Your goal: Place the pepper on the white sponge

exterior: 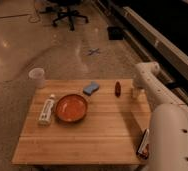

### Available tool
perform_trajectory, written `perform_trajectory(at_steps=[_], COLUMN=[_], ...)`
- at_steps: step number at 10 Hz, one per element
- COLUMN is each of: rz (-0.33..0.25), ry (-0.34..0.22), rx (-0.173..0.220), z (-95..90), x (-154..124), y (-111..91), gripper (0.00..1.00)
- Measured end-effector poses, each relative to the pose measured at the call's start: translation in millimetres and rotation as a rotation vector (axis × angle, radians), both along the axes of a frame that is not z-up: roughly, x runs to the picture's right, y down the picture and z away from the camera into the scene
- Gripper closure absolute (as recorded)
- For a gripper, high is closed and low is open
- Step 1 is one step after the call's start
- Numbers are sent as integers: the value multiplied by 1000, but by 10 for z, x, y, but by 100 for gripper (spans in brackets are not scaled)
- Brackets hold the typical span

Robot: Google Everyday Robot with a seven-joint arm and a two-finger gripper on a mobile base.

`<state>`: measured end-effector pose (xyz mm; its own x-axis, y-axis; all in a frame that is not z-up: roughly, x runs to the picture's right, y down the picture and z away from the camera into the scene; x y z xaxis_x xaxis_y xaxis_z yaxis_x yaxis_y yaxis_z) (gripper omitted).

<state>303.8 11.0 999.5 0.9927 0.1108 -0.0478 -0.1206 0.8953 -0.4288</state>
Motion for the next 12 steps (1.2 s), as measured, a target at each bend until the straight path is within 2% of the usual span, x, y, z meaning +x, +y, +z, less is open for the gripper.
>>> perform_trajectory(at_steps=[4, 6, 9, 12], rz=[-9, -21, -87, -174], ry=[1, -29, -99, -176], rx=[-1, 3, 32, 45], z=[33, -14, -185, -134], x=[-16, -41, -187, -430], y=[6, -61, -317, -353], gripper=[35, 35, 35, 35])
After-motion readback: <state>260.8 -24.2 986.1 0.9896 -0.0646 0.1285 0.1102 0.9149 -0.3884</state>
